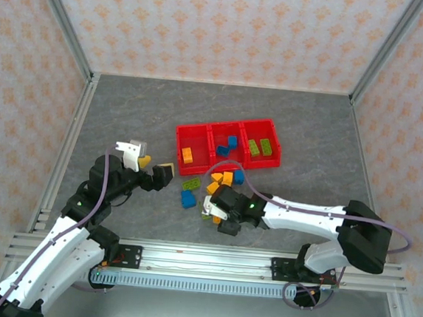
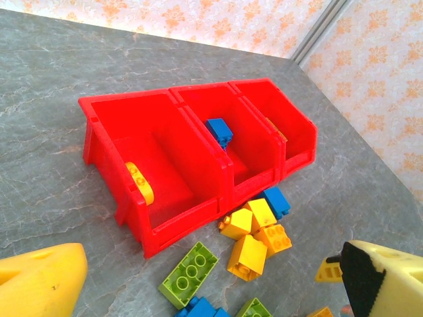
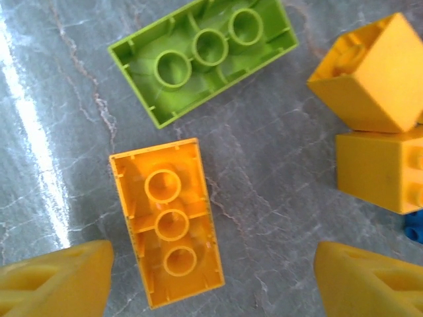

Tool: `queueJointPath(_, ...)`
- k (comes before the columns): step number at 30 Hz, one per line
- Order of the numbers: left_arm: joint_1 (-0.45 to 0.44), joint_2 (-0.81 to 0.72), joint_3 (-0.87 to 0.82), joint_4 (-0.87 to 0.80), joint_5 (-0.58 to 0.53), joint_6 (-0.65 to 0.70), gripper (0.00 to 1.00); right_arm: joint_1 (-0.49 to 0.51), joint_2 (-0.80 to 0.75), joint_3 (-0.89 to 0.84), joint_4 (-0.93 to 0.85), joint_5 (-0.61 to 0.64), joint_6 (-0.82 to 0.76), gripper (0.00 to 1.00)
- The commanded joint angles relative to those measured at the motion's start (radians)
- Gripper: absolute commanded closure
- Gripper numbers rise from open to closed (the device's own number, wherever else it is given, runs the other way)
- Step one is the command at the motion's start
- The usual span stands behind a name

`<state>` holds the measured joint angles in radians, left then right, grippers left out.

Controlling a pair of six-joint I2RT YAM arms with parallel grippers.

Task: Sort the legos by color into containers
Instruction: Pick up the lego from the bottom-center of the table.

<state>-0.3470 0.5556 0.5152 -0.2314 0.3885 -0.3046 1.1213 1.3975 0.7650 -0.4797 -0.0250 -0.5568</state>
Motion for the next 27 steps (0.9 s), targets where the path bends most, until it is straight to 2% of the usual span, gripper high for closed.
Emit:
queueJointPath(1, -0.009, -0.017, 0.0, 0.011, 0.023, 0.016, 0.01, 0.007, -0.003, 0.01, 0.035, -0.028, -0.03, 0.21)
queueJointPath(8, -0.01, -0.018, 0.0, 0.011, 0.025, 0.016, 0.01, 0.007, 0.05, 0.002, 0.045, -0.053, -0.039, 0.25)
queueJointPath(18, -0.015, -0.031, -0.002, 0.023, 0.048, 0.019, 0.01, 0.007, 0.109, 0.003, 0.075, 0.007, -0.078, 0.24)
queueJointPath(24, -0.015, -0.039, -0.006, 0.032, 0.066, 0.016, 0.01, 0.002, 0.139, -0.004, 0.098, 0.0, -0.071, 0.25)
queueJointPath(27, -0.017, -0.037, -0.006, 0.032, 0.067, 0.016, 0.01, -0.012, 0.161, 0.006, 0.105, -0.029, -0.074, 0.29)
